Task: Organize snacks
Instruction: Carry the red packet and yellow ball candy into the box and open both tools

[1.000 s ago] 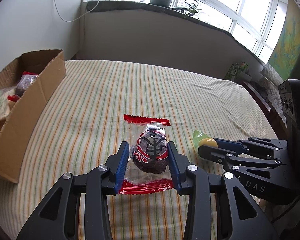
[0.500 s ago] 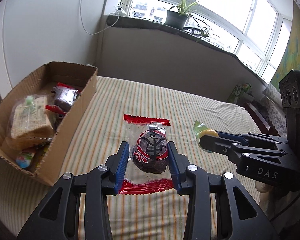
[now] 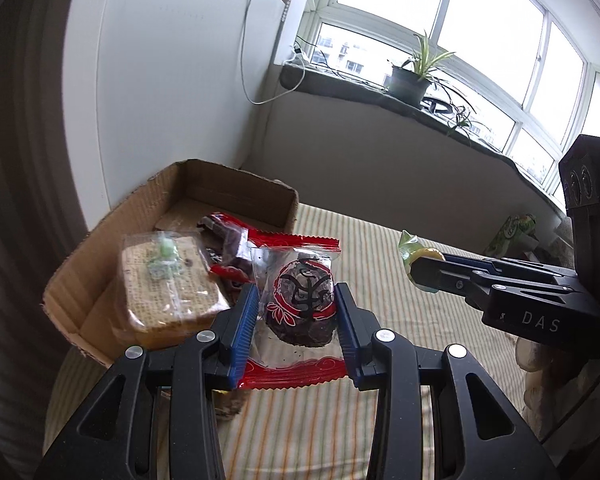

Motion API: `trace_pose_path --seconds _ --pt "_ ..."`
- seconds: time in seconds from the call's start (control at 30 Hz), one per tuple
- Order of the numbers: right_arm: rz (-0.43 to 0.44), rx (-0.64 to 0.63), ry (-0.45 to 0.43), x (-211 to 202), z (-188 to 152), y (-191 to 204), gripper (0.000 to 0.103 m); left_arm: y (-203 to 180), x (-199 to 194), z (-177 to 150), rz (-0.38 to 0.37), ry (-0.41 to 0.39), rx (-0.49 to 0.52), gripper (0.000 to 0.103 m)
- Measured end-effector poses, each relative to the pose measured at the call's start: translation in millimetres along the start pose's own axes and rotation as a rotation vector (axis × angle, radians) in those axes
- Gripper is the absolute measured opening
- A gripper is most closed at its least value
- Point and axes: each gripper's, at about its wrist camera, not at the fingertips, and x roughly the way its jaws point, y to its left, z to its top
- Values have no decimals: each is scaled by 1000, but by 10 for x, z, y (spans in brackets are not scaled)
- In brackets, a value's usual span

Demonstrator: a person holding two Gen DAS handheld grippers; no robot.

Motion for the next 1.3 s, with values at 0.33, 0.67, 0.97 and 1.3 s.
trace_pose_path --seconds 0.33,0.67,0.97,1.3 --pt "28 -51 3 355 381 241 29 372 19 182 51 -32 -23 37" --pt "28 -70 36 791 675 318 29 486 254 384 83 -34 -14 37" --pt "25 -74 65 1064 789 340 29 614 391 416 101 -15 -42 37" --pt "31 -60 99 1248 768 313 30 647 499 465 139 3 -58 37"
